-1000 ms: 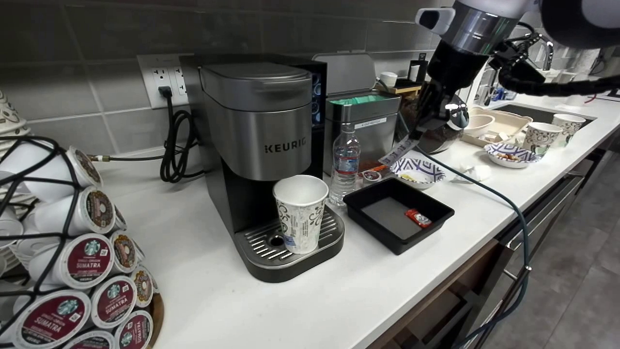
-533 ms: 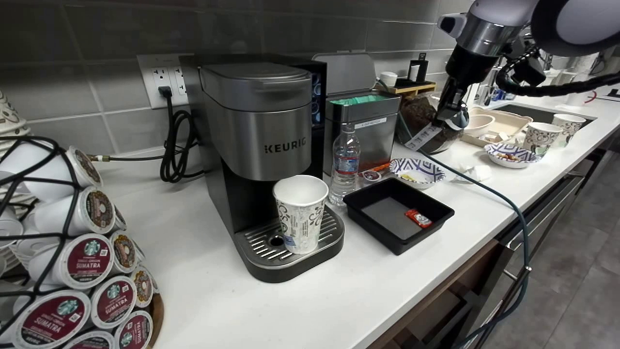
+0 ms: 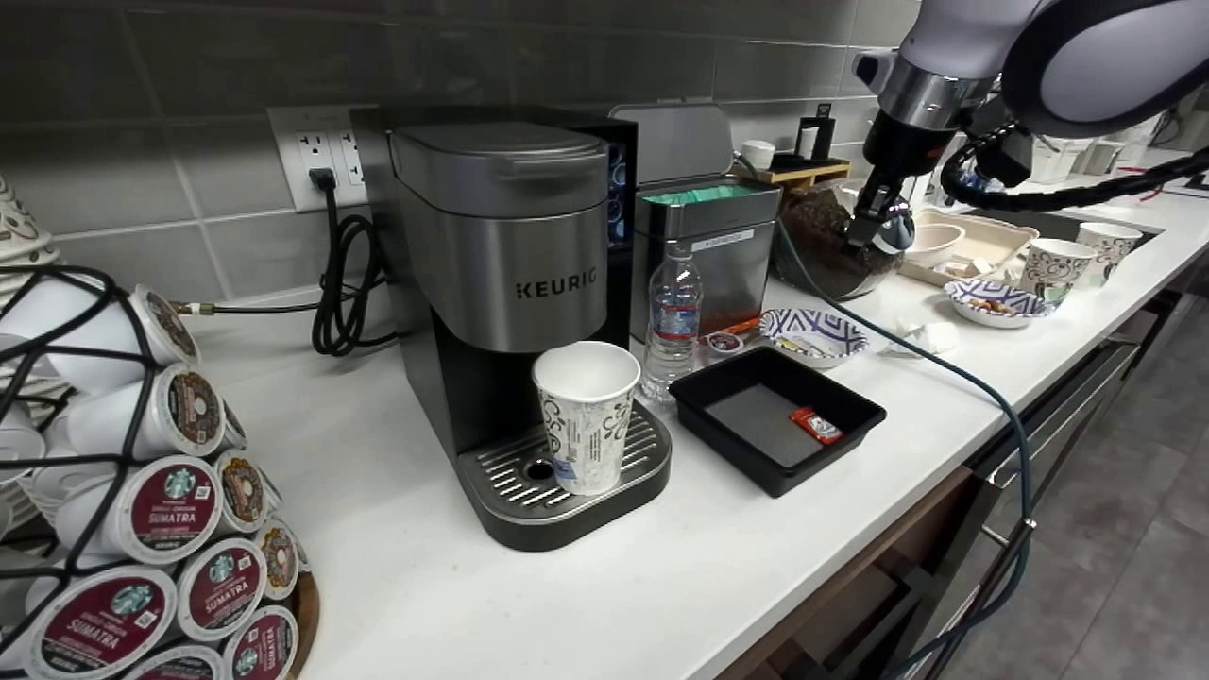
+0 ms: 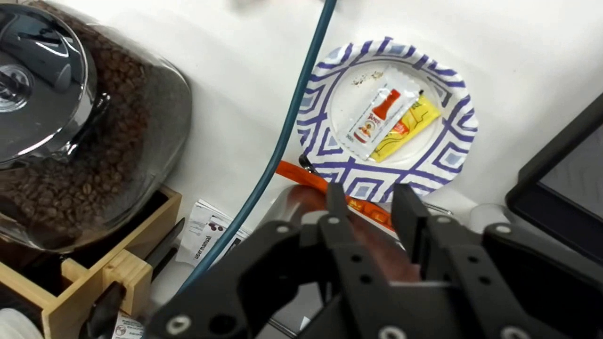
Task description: Move the salt sachet to the right
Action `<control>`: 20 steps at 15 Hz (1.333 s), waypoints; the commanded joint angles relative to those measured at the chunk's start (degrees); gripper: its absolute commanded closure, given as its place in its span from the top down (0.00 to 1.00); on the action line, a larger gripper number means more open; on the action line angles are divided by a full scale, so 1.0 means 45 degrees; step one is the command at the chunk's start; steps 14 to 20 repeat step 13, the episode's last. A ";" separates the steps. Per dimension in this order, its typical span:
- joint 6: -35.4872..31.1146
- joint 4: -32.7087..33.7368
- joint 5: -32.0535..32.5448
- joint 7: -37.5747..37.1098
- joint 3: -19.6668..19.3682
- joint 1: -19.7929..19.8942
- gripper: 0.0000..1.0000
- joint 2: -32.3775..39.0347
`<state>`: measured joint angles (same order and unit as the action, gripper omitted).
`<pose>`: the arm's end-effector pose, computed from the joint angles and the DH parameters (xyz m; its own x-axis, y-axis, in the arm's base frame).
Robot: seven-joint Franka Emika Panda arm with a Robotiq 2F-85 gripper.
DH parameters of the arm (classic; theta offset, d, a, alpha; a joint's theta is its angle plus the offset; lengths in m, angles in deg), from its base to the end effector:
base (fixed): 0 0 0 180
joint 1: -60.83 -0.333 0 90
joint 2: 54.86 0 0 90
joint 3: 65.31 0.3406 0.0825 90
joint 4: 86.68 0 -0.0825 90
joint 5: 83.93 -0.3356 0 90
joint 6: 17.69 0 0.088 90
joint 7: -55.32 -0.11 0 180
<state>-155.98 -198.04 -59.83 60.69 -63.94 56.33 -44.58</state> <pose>0.5844 0.0562 0.4680 0.8556 0.4777 0.1993 0.3880 -0.8467 0.3640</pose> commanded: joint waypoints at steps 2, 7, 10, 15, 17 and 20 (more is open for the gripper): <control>0.0453 -0.0456 -0.2045 0.0752 0.0447 0.0181 0.71 -0.0670; 0.0772 -0.3058 -0.7472 0.3840 0.1863 0.1469 1.00 -0.3237; 0.0405 -0.5233 -0.9470 0.3150 0.0645 0.0764 1.00 -0.5296; 0.0525 -0.4788 -0.9248 0.2992 0.0184 0.0490 1.00 -0.4935; 0.0525 -0.4788 -0.9248 0.2992 0.0184 0.0490 1.00 -0.4935; 0.0525 -0.4788 -0.9248 0.2992 0.0184 0.0490 1.00 -0.4935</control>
